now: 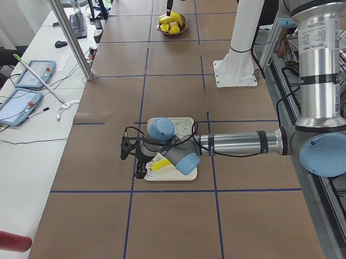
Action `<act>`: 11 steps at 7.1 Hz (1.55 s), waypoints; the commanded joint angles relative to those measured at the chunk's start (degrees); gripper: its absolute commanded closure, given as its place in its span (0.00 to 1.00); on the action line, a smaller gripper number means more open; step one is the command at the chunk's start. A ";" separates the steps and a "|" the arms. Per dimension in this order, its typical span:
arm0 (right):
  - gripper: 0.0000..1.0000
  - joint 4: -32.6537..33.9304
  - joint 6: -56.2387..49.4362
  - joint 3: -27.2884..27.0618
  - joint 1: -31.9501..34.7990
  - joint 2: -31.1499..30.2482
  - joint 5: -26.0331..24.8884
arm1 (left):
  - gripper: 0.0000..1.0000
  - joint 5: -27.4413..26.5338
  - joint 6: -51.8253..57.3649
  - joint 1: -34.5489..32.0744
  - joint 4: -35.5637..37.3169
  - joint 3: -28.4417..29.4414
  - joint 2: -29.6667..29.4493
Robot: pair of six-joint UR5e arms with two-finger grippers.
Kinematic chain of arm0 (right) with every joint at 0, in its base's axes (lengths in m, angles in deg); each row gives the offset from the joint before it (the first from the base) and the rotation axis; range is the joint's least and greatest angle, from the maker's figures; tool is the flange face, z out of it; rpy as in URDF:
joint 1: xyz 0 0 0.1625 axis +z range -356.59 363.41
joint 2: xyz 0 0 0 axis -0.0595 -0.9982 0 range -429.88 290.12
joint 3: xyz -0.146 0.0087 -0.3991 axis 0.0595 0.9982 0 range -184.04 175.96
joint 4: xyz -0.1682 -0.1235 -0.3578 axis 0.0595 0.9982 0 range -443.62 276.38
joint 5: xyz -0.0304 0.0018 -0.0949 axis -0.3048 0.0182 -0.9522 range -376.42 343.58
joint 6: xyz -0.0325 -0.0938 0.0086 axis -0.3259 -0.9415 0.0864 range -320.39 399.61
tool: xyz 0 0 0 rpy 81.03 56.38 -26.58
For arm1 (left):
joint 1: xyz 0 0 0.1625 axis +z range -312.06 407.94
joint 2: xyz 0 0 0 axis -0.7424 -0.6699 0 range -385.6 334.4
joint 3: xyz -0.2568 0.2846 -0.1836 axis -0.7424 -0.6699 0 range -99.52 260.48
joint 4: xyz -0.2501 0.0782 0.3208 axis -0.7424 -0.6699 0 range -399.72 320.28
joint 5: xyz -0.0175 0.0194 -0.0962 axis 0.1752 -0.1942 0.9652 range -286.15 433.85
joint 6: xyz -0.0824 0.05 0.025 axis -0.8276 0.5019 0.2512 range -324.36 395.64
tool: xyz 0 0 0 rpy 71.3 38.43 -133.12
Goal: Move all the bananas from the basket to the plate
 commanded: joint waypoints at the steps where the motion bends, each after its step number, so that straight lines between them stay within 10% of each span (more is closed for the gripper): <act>1: 0.00 -3.14 -9.52 -0.54 1.11 -9.43 0.21 | 0.00 1.53 0.25 -0.08 -3.67 0.75 0.41; 4: 0.00 -7.39 -22.61 3.14 8.99 -17.28 7.13 | 0.00 8.57 -0.01 -0.08 -4.21 -0.30 0.41; 11: 0.01 -7.65 -32.87 12.98 9.39 -20.21 3.91 | 0.00 12.01 -26.00 8.51 -13.01 -1.96 -4.24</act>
